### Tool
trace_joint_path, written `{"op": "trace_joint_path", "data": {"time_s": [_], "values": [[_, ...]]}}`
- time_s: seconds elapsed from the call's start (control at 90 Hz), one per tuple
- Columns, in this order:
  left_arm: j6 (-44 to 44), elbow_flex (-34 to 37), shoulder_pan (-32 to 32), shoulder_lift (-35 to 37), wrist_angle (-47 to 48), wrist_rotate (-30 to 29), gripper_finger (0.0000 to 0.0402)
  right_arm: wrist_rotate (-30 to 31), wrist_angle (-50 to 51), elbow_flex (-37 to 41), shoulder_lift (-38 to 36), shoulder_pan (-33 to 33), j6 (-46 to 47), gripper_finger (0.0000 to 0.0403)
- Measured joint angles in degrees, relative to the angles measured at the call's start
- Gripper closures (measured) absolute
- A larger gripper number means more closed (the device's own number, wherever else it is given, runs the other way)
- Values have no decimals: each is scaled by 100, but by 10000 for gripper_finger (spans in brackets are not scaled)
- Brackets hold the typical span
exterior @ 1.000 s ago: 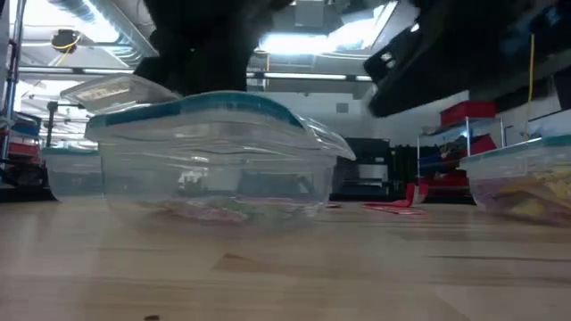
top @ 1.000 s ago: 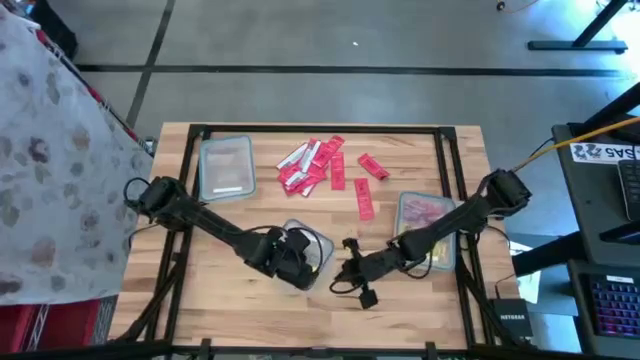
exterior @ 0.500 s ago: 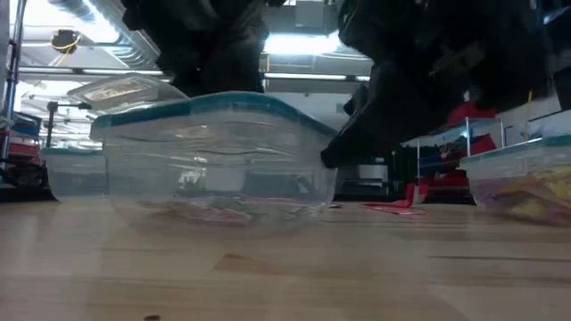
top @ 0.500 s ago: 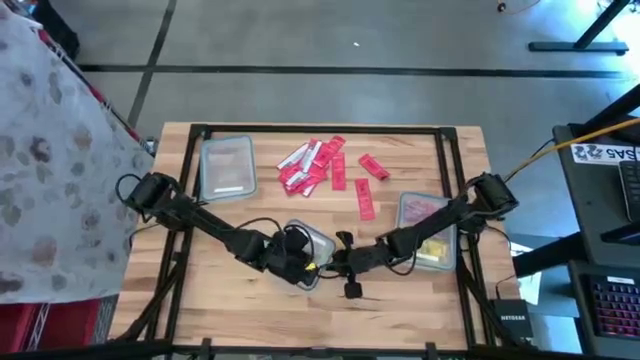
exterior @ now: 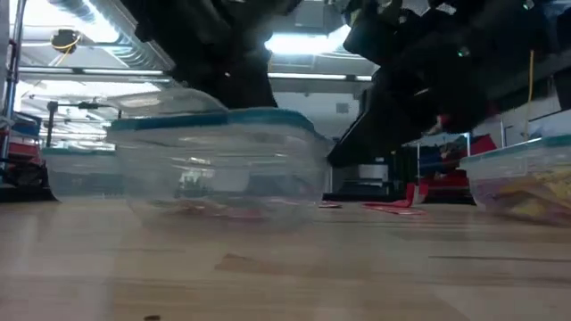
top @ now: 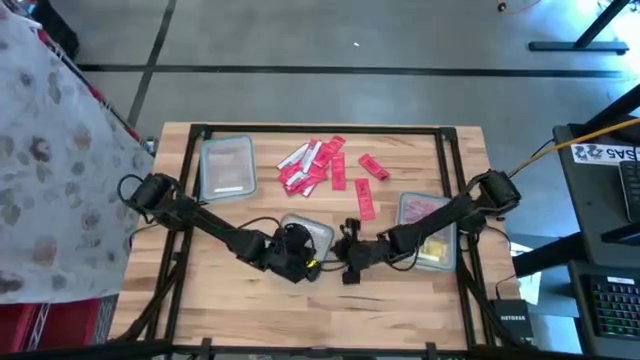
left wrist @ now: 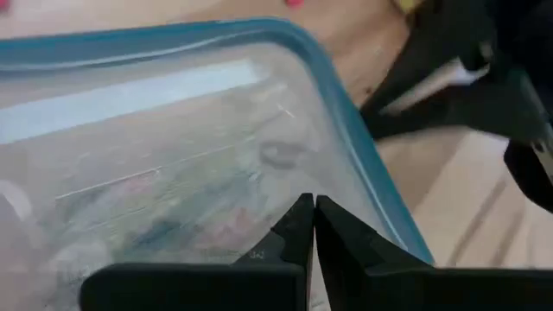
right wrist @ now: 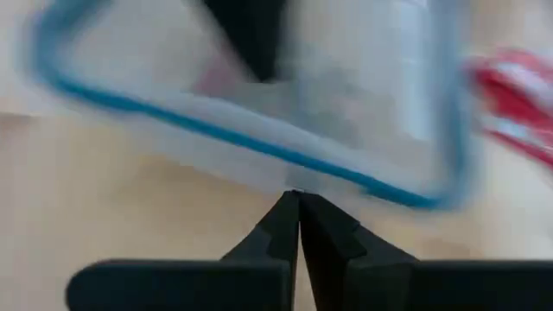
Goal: Sort candy
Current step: Close the square transparent bin
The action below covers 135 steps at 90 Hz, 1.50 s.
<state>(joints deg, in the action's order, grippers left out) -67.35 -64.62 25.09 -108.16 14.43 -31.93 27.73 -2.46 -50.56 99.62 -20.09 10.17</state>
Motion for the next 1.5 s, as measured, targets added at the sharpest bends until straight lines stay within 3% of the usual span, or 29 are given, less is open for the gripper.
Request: {"op": "trace_joint_path", "data": {"time_s": [0.1, 0.178, 0.422, 0.6, 0.733, 0.833, 0.989, 1.111, 1.167, 1.3, 1.5], "values": [[188, -85, -6, -28, 7, -152, 401, 591, 334, -7, -400, 65, 2, 402], [324, -136, -35, -46, -36, -137, 401, 527, 309, -34, -609, 41, -8, 402], [661, -248, -202, -60, -149, -449, 401, -1767, -231, -23, -527, -443, -96, 402], [1365, -840, -218, -85, -29, -642, 401, -1947, -508, -13, -117, -619, -164, 402], [2009, -1374, -85, -13, 19, -790, 401, -1481, -403, -9, 74, -580, -162, 402], [1908, -1668, -8, -14, 929, -820, 401, -1000, -292, -11, 60, -562, -161, 402], [522, -1855, 29, -15, 2958, -718, 401, -320, -121, -9, 24, -361, -213, 402], [-731, -1862, 32, -15, 4511, -284, 401, 781, 177, -9, 22, -72, -36, 402], [-1075, -1862, 45, -15, 4928, -255, 401, 935, 277, -9, 19, 56, 20, 402], [-1097, -1865, 45, -15, 4859, -154, 401, 384, 176, -7, 19, 144, 10, 402], [-511, -1869, 36, -15, 3596, -43, 401, -920, -245, -10, 19, -162, -171, 402]]}}
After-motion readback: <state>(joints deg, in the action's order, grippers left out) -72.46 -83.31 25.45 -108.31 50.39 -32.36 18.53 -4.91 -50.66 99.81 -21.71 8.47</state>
